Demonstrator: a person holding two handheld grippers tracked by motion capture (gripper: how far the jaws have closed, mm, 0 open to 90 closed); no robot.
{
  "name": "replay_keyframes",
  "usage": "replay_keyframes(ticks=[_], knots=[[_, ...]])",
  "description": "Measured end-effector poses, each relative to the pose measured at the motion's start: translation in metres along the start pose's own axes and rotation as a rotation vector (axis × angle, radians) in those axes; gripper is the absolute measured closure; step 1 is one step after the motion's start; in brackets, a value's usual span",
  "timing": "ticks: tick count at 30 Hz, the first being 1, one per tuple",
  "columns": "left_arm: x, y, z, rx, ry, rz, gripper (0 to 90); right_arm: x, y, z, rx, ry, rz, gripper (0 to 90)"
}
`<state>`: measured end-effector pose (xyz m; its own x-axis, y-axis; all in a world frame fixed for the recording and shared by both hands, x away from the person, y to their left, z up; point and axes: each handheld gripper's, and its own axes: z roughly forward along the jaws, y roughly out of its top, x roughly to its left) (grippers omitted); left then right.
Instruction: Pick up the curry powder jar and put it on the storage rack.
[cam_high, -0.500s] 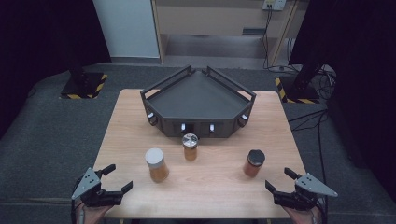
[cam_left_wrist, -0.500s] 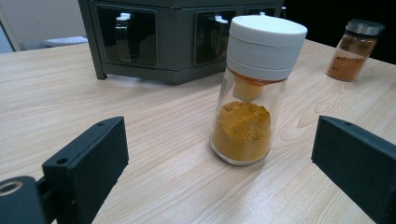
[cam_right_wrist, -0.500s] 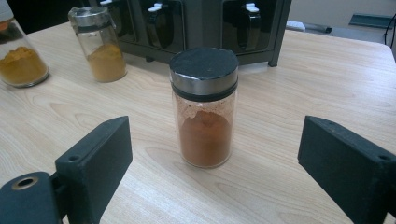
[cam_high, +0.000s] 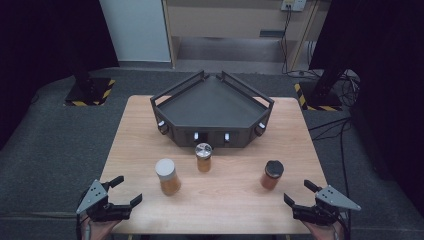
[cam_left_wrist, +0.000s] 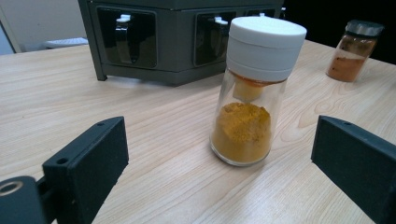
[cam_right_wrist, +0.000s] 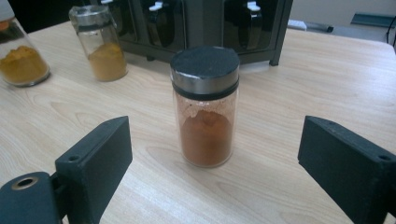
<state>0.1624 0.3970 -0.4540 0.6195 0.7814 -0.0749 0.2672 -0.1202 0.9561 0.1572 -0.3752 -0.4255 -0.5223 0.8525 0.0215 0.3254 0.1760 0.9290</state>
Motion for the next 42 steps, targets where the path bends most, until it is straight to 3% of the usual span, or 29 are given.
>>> replay_keyframes(ticks=[23,25,34,37,42], knots=[[-0.001,0.003,-0.002,-0.002,0.004,0.001,3.8,0.001,0.001,0.0,0.002,0.0,-0.007,9.6],[0.001,0.004,-0.002,-0.009,-0.005,-0.014,4.1,0.001,0.001,-0.001,0.001,-0.001,-0.006,9.6],[0.0,0.01,-0.004,0.003,-0.012,-0.007,4.8,0.002,0.001,0.0,0.004,0.0,-0.008,9.7],[0.005,0.013,-0.006,-0.008,-0.041,-0.027,4.9,0.002,0.001,0.0,0.004,0.0,-0.008,9.7],[0.007,0.02,-0.007,-0.004,-0.046,-0.021,5.0,0.002,0.001,-0.001,0.003,-0.002,-0.007,9.7]])
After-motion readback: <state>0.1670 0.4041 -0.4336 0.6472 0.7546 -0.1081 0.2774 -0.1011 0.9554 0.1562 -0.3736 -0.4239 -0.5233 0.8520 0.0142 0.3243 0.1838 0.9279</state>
